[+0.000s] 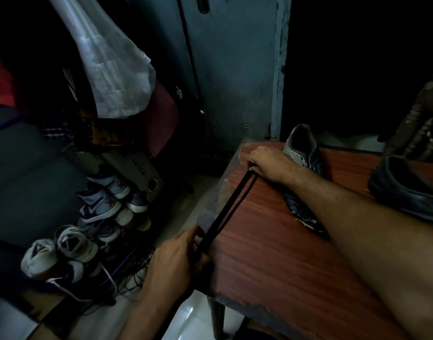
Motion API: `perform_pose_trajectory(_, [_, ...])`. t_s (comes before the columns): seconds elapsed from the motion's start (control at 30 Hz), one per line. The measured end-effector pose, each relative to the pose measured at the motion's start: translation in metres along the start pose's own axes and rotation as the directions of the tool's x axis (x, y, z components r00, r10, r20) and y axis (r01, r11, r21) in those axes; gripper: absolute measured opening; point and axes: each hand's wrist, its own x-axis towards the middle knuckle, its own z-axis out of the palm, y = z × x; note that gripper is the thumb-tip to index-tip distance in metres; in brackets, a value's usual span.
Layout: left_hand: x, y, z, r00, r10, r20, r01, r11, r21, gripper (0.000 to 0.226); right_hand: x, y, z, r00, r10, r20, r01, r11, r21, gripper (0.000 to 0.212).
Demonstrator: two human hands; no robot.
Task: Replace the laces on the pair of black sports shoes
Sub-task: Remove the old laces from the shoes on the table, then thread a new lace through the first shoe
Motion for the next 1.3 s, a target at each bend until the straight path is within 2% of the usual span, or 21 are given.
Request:
perform_pose_trajectory(0.1, [-0.002, -0.001, 0.000, 1.000, -0.006, -0.005, 0.006, 0.999, -0.032, 0.055, -0.003, 0.004, -0.004, 0.997, -0.041, -0.065, 0.043, 0.999, 0.023, 0.010])
perform_pose_trajectory(0.17, [-0.003, 0.000, -0.001, 1.000, 0.002, -0.014, -0.003, 0.999, -0.049, 0.055, -0.003, 0.005, -0.004, 0.998, -0.033, -0.058, 0.035, 0.999, 0.021, 0.013])
perform_pose_trajectory(0.27, [-0.003, -0.001, -0.002, 1.000, 0.020, -0.006, -0.020, 0.999, -0.035, 0.044, -0.004, 0.004, -0.002, 1.000, 0.003, 0.000, -0.003, 1.000, -0.003, 0.016])
perform_pose_trajectory(0.37, [-0.002, 0.001, -0.003, 1.000, 0.014, 0.024, -0.015, 0.999, 0.034, 0.026, -0.004, 0.001, 0.000, 0.999, 0.037, 0.040, -0.037, 0.999, 0.000, 0.009])
perform_pose_trajectory(0.47, [0.001, 0.002, -0.006, 0.999, 0.025, 0.019, -0.026, 0.998, 0.059, 0.024, -0.005, -0.002, 0.001, 0.997, 0.063, 0.045, -0.063, 0.998, 0.006, 0.009])
perform_pose_trajectory(0.57, [0.004, 0.000, -0.008, 0.998, 0.038, 0.053, -0.041, 0.998, 0.045, 0.032, -0.008, -0.003, -0.001, 0.997, 0.068, 0.044, -0.068, 0.998, 0.001, 0.013])
perform_pose_trajectory(0.67, [0.009, 0.002, -0.012, 0.996, 0.027, 0.083, -0.039, 0.987, 0.153, 0.058, -0.013, -0.005, -0.011, 0.998, 0.062, -0.008, -0.061, 0.994, 0.086, 0.021])
perform_pose_trajectory(0.73, [0.014, 0.008, -0.014, 0.995, 0.100, -0.005, -0.095, 0.963, 0.253, 0.063, -0.022, -0.006, -0.021, 0.993, 0.089, -0.077, -0.074, 0.980, 0.185, 0.023])
perform_pose_trajectory(0.77, [0.018, 0.014, -0.014, 0.986, 0.160, -0.057, -0.142, 0.960, 0.242, 0.063, -0.030, -0.008, -0.025, 0.983, 0.123, -0.135, -0.089, 0.969, 0.230, 0.022])
perform_pose_trajectory(0.87, [0.037, 0.046, 0.001, 0.929, 0.319, -0.187, -0.320, 0.947, 0.022, 0.055, -0.075, -0.011, -0.036, 0.921, 0.257, -0.293, -0.165, 0.938, 0.305, 0.018])
perform_pose_trajectory(0.97, [0.067, 0.096, 0.033, 0.871, 0.451, -0.195, -0.472, 0.878, -0.082, 0.066, -0.147, -0.006, -0.051, 0.830, 0.429, -0.356, -0.360, 0.900, 0.245, 0.028])
perform_pose_trajectory(1.03, [0.087, 0.130, 0.054, 0.875, 0.468, -0.127, -0.479, 0.874, -0.081, 0.086, -0.197, 0.007, -0.066, 0.746, 0.594, -0.301, -0.558, 0.804, 0.205, 0.040])
perform_pose_trajectory(1.1, [0.099, 0.158, 0.071, 0.896, 0.444, -0.002, -0.443, 0.893, -0.080, 0.097, -0.244, 0.020, -0.076, 0.645, 0.750, -0.147, -0.739, 0.661, 0.133, 0.057])
perform_pose_trajectory(1.13, [0.103, 0.167, 0.080, 0.899, 0.435, 0.056, -0.429, 0.899, -0.087, 0.095, -0.264, 0.023, -0.078, 0.607, 0.793, -0.056, -0.788, 0.609, 0.087, 0.066])
perform_pose_trajectory(1.2, [0.108, 0.177, 0.094, 0.896, 0.424, 0.128, -0.420, 0.906, -0.060, 0.082, -0.288, 0.022, -0.080, 0.594, 0.800, 0.084, -0.804, 0.589, 0.077, 0.080])
perform_pose_trajectory(1.3, [0.100, 0.180, 0.107, 0.886, 0.434, 0.163, -0.446, 0.894, 0.044, 0.067, -0.302, 0.019, -0.082, 0.641, 0.759, 0.117, -0.768, 0.631, 0.111, 0.088])
